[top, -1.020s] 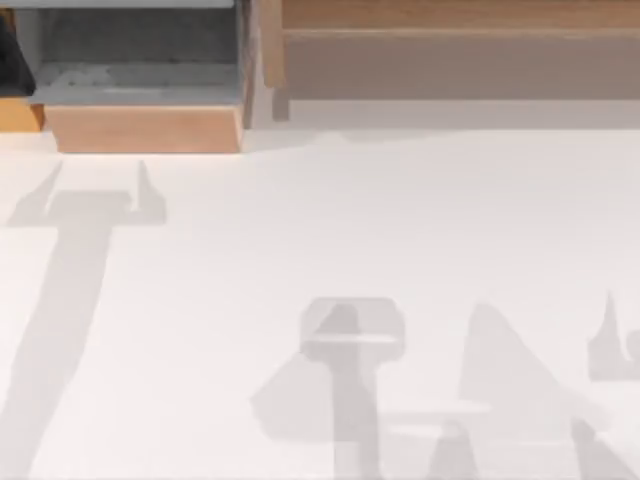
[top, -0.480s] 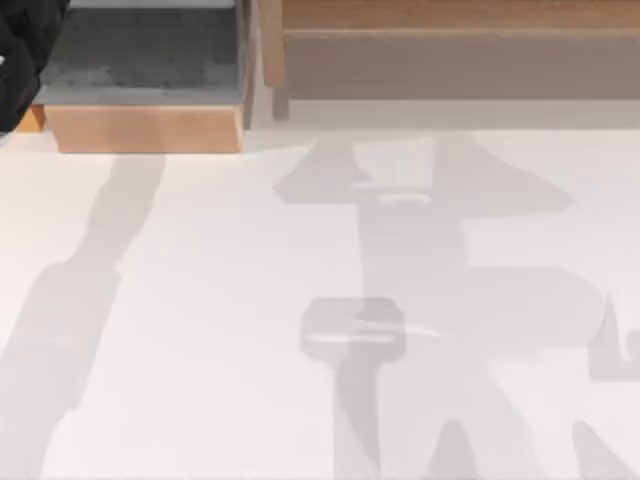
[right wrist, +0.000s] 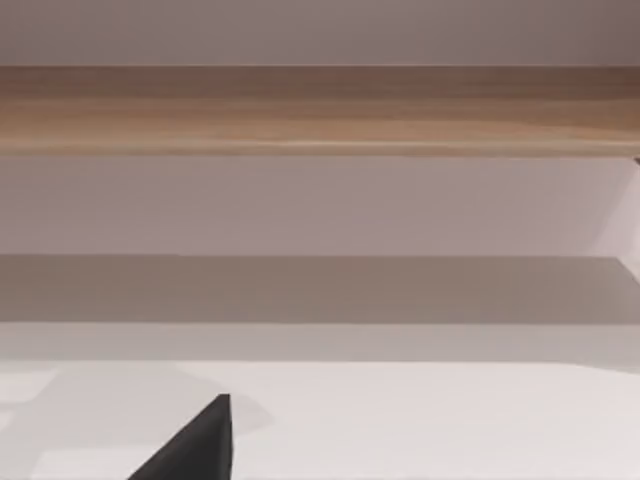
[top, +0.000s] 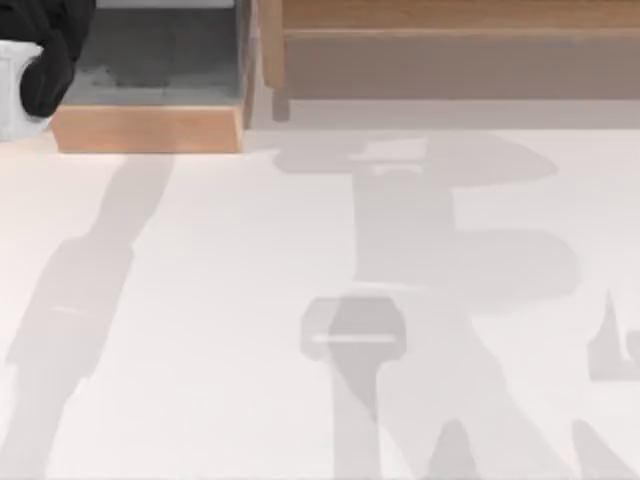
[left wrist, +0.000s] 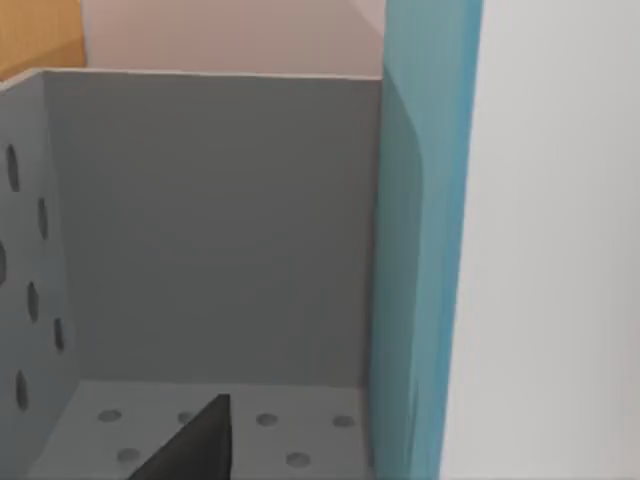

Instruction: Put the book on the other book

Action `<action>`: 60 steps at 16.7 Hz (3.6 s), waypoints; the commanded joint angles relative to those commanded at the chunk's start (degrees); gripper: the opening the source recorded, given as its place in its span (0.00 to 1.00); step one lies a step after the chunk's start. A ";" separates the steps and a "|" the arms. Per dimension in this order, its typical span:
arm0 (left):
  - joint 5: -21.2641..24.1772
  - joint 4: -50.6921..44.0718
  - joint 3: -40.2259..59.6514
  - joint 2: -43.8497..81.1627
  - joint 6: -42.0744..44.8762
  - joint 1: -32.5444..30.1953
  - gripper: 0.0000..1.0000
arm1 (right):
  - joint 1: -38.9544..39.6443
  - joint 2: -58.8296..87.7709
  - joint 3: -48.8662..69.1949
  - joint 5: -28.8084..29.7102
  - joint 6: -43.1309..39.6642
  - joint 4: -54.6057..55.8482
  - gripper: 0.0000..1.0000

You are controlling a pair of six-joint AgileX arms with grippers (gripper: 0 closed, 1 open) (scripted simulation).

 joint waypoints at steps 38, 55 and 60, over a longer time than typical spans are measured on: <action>0.58 -3.10 7.58 4.40 0.05 0.41 0.00 | 0.00 0.00 0.00 0.00 0.00 0.00 1.00; 14.92 2.49 0.50 -18.01 22.17 9.20 0.00 | 0.00 0.00 0.00 0.00 0.00 0.00 1.00; 24.70 2.87 -6.50 -27.25 44.67 22.74 0.00 | 0.00 0.00 0.00 0.00 0.00 0.00 1.00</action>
